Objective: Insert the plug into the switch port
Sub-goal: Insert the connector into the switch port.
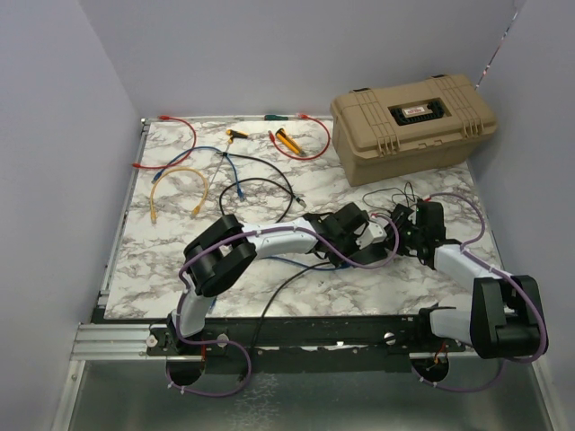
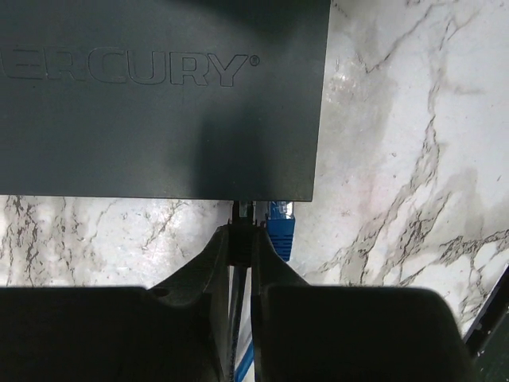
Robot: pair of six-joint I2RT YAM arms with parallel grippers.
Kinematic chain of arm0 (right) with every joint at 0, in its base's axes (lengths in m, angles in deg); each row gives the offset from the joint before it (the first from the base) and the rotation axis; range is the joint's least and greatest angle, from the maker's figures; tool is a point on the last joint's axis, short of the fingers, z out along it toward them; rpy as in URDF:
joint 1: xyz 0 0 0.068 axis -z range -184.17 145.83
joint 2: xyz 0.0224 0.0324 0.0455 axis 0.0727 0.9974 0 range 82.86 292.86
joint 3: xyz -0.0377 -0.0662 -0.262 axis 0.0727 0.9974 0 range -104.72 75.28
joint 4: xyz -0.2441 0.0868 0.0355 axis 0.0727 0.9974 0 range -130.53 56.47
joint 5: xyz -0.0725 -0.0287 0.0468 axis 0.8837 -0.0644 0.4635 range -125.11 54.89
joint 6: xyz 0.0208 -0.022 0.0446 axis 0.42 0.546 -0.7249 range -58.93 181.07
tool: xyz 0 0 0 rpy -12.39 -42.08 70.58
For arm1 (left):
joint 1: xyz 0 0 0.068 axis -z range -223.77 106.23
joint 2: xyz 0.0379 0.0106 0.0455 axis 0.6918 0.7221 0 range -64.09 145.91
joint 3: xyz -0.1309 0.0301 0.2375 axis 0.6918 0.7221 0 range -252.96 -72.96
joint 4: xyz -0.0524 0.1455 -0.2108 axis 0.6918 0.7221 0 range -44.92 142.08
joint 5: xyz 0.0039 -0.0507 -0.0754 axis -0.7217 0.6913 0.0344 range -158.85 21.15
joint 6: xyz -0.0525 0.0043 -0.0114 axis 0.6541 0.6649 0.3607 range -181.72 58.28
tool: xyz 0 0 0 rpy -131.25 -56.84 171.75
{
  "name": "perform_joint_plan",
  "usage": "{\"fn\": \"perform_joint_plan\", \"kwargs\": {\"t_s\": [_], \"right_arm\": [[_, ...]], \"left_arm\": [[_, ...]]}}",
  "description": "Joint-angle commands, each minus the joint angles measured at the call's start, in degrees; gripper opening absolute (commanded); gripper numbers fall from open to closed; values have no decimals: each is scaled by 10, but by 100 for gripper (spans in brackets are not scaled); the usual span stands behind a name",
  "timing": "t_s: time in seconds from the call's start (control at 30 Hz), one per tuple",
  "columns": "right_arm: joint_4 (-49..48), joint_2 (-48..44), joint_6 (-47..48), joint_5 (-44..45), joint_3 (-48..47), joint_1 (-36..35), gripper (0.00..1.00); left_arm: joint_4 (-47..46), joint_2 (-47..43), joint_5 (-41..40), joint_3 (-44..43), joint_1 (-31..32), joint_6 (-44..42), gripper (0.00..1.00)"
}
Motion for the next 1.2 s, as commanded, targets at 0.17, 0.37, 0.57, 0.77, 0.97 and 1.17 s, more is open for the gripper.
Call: {"fn": "perform_joint_plan", "kwargs": {"t_s": [0.17,0.37,0.57,0.77,0.97,1.17], "right_arm": [[90,-10,19,26,-20,-15,42],[96,-11,28,49,-24,-15,42],[101,-10,37,59,-26,-15,42],[101,-8,38,56,-26,-15,42],[99,-2,39,47,-26,-15,44],[100,-2,39,38,-27,-15,44]], "left_arm": [[-128,-40,-15,21,-5,-5,26],[-113,-52,-12,31,-5,-8,33],[-84,-77,-18,38,-7,-19,41],[-28,-94,-8,61,-20,-30,41],[-1,-95,5,84,-28,-43,41],[3,-73,21,73,-30,-51,40]]}}
